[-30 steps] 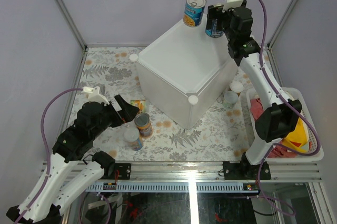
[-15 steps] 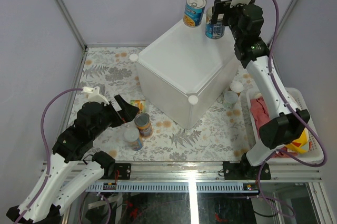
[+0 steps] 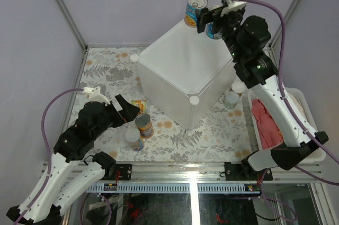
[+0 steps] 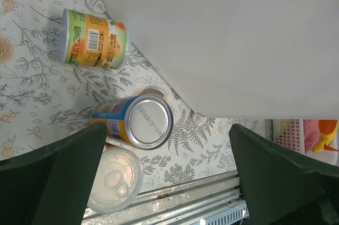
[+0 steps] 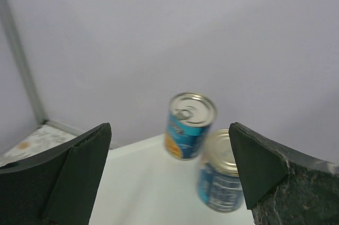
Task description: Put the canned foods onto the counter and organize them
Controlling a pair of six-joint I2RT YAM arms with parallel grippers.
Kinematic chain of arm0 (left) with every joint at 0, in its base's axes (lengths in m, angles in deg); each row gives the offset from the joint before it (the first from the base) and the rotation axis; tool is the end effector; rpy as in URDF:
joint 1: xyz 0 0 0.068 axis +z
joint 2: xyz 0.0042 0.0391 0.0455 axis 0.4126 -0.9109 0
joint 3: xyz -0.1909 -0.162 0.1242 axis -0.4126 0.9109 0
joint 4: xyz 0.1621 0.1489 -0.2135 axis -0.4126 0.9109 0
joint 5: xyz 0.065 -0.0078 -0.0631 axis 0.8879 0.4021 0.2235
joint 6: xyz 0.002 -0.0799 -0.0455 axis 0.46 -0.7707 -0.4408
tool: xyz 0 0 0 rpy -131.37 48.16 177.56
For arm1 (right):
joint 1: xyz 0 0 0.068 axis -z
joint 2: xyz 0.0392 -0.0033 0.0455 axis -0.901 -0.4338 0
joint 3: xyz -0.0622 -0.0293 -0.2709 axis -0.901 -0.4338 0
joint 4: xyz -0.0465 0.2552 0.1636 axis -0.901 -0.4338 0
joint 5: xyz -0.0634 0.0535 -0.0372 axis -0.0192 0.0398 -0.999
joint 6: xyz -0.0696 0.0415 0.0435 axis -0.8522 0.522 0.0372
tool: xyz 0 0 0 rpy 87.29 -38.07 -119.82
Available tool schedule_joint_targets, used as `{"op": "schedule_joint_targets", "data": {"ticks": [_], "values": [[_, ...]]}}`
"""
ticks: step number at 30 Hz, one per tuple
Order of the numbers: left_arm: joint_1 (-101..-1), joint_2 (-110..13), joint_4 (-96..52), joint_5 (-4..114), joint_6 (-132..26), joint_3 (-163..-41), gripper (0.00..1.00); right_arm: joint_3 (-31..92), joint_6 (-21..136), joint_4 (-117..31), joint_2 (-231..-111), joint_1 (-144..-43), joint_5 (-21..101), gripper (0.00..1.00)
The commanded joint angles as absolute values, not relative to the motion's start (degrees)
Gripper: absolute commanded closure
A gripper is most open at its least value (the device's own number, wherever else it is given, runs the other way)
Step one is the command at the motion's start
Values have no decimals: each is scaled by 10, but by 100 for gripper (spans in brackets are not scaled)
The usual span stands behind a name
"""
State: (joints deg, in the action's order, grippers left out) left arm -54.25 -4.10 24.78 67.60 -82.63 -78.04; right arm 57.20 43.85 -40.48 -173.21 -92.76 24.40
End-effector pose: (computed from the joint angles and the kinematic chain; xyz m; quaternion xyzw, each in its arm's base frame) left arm 0.1678 -0.0890 0.3232 -0.1026 0.8502 -0.2712 0.4393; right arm 0.3491 0.1756 0.5914 -0.1133 0.5569 0.1147 0.8148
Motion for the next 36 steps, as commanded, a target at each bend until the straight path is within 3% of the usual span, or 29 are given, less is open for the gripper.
{"op": "schedule_joint_targets", "data": {"ticks": [1,12,18,25,36], "values": [[-540,-45,242,682,-839,-786,0,560,394,-418,-1689,-1034,205,0],[-540,-71,270,709,-875,-795,0,494,369,-466,-1658,-1305,101,3],[-540,-73,307,753,-906,-808,0,411,418,-482,-1640,-1403,62,4],[-540,-93,354,806,-938,-837,0,369,486,-512,-1649,-1455,62,3],[-540,-104,378,824,-965,-858,0,327,558,-507,-1720,-1458,71,1]]}}
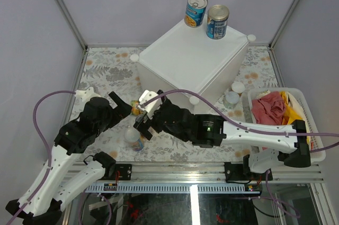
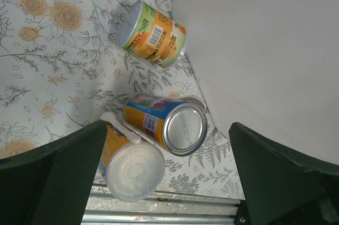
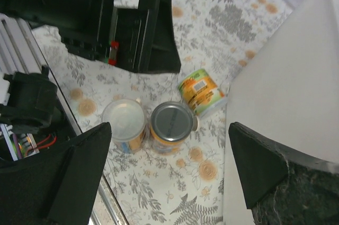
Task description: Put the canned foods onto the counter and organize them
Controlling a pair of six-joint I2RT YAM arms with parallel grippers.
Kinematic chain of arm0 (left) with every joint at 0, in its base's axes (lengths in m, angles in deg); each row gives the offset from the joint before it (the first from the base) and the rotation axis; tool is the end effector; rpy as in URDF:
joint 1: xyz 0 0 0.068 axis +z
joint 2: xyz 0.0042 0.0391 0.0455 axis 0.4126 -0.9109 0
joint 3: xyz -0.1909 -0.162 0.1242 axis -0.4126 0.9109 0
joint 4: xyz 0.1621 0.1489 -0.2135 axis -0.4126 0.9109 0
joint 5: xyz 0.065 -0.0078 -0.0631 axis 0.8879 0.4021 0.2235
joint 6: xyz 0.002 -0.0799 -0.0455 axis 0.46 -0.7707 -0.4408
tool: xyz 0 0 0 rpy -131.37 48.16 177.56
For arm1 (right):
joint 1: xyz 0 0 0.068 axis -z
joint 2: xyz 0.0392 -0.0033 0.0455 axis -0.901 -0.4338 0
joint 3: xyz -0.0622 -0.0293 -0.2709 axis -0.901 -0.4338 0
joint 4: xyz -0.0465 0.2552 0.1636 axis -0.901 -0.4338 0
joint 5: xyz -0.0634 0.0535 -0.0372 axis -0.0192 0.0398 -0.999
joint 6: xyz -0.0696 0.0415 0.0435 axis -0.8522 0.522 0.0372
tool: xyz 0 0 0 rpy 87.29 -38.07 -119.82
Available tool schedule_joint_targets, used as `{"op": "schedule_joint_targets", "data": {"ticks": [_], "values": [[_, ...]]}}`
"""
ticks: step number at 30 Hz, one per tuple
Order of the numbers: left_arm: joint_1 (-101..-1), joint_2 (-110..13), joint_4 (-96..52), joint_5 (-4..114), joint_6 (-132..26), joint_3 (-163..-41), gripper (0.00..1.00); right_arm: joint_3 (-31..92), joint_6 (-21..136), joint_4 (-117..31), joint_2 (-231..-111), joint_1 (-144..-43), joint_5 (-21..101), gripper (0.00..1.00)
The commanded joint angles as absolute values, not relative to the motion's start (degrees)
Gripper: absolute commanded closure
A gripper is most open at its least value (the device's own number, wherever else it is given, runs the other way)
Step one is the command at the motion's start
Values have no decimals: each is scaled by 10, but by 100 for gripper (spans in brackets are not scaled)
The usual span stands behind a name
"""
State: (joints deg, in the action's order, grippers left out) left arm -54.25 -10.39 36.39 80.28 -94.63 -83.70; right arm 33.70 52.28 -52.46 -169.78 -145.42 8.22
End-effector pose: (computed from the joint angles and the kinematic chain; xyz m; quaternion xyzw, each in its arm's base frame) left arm 0.1742 -0.0720 0.3194 -0.2409 0.8661 -0.1741 0.4020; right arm 0.0975 0.4022 0.4073 -0.3778 0.6668 0.2880 0.5742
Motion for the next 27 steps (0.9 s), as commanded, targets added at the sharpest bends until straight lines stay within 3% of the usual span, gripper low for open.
{"op": "schedule_joint_targets", "data": {"ticks": [1,27], "values": [[-540,-106,380,824,-966,-859,0,323,561,-504,-1727,-1457,68,1],[-539,-101,419,808,-983,-846,0,294,610,-451,-1841,-1375,180,1]]}}
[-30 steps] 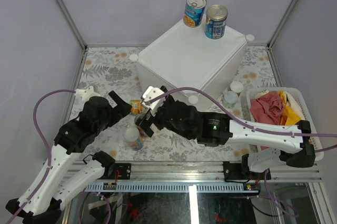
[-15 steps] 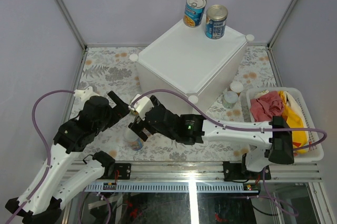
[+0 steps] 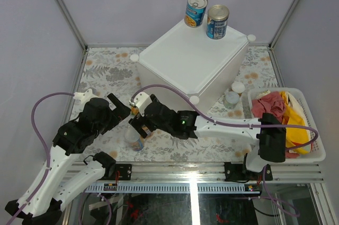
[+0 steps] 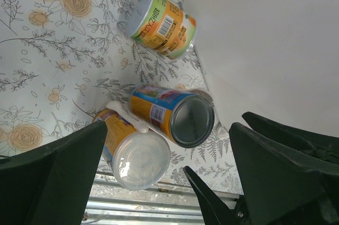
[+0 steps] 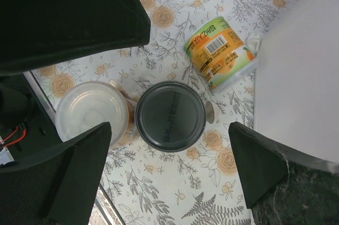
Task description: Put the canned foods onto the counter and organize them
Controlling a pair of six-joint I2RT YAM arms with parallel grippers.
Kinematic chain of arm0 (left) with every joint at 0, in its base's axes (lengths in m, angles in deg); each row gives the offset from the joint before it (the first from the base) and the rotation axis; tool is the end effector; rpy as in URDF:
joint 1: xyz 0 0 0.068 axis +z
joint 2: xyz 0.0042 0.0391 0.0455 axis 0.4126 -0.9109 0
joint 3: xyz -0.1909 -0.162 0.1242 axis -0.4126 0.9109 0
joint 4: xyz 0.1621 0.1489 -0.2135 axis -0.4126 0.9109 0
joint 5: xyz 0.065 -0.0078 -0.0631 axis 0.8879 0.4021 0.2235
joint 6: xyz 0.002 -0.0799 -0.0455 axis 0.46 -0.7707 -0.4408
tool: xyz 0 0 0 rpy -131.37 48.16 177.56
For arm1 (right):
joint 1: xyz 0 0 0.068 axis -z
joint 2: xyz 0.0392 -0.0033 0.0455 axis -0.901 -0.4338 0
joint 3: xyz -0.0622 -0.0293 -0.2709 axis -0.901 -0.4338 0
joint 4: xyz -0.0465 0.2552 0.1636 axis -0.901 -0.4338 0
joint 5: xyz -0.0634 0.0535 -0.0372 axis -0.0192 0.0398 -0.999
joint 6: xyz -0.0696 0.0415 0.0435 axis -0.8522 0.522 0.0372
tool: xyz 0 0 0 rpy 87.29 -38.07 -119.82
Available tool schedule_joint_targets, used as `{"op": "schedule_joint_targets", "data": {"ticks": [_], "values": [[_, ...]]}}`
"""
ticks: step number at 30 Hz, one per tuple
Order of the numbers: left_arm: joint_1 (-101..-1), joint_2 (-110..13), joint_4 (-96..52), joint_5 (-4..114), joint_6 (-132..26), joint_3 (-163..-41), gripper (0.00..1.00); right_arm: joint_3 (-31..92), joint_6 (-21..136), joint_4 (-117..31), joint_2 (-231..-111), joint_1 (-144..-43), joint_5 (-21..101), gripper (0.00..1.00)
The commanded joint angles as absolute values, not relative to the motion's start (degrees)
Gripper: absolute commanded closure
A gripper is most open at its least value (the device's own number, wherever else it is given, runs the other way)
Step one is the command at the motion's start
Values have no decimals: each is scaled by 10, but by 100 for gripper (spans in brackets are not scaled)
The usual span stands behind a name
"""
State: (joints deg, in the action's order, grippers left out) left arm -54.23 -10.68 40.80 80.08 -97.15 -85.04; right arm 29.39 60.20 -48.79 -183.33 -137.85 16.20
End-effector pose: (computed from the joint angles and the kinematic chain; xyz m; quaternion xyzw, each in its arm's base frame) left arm 0.1674 -0.0684 0.3186 -0.2581 0.8733 -0.1648 0.3788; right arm 0.1560 0.4454 0.2815 -0.3767 0.7501 0.2608 0.4769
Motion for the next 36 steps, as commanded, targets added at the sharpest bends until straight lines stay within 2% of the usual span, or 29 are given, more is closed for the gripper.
{"op": "schedule_joint_targets", "data": {"ticks": [1,9,25,36], "values": [[-539,-101,421,809,-983,-846,0,294,611,-450,-1844,-1374,182,1],[-539,-95,439,824,-994,-839,0,284,598,-431,-1837,-1374,206,0],[-523,-122,419,829,-950,-854,0,314,542,-462,-1838,-1444,232,2],[-510,-150,309,753,-806,-968,0,324,529,-453,-1878,-1445,245,2]]}}
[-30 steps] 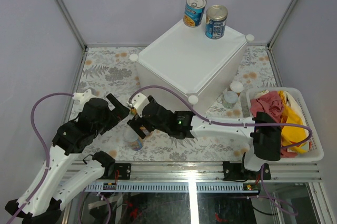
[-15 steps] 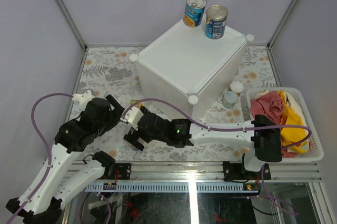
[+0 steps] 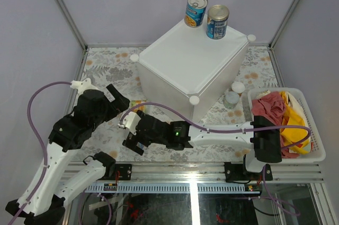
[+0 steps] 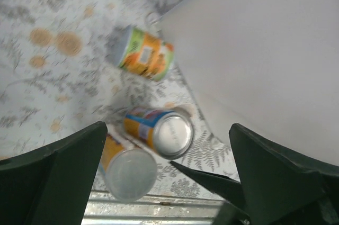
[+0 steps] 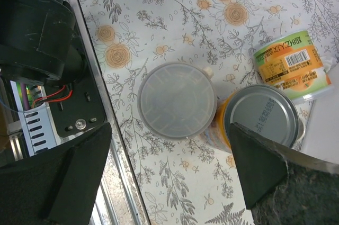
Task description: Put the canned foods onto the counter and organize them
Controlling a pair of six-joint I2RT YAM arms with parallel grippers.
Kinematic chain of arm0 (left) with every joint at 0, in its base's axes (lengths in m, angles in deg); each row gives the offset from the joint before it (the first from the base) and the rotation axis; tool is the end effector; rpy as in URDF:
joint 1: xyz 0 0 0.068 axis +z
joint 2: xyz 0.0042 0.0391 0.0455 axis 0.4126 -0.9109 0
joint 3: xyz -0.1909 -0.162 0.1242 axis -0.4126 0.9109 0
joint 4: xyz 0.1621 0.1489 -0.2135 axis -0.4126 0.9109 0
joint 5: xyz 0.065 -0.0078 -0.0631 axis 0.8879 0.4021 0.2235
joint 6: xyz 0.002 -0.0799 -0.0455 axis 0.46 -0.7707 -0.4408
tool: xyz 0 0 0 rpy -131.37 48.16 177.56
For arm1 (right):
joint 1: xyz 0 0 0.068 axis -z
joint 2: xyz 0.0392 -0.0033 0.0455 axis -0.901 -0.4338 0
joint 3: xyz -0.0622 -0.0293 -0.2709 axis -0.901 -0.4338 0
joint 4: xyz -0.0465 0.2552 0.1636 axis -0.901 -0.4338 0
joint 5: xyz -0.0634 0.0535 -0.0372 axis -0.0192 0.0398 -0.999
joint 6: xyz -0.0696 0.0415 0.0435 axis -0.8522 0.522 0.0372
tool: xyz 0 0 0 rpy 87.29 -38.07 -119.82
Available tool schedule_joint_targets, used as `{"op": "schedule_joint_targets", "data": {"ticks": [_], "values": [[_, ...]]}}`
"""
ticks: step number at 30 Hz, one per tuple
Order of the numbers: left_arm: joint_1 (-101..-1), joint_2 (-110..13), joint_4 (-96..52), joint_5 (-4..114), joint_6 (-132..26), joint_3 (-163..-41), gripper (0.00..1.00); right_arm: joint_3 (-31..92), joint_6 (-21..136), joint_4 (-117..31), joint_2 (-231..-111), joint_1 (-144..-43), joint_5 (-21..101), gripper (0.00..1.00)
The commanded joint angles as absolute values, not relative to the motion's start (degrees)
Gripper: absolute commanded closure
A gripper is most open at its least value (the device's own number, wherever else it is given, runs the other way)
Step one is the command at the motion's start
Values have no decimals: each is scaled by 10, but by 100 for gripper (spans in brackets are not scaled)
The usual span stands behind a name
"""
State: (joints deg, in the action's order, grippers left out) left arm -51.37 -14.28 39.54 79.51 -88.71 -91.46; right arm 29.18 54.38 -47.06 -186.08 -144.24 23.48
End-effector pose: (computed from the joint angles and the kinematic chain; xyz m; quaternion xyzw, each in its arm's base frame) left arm 0.1800 -0.0656 0.3524 -0.2155 0.8708 -0.1515 0.4151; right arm 0.0973 0.4729 0.2611 -0.4888 0.6937 0.2990 0.4364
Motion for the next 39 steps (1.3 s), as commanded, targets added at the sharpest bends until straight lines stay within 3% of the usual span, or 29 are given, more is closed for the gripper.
{"op": "schedule_joint_targets", "data": {"ticks": [1,12,39], "values": [[-510,-151,294,740,-789,-983,0,327,526,-453,-1882,-1445,246,1],[-510,-183,262,728,-713,-1112,0,357,511,-455,-1924,-1435,259,0],[-510,-182,254,726,-722,-1114,0,335,521,-472,-1961,-1413,315,3]]}}
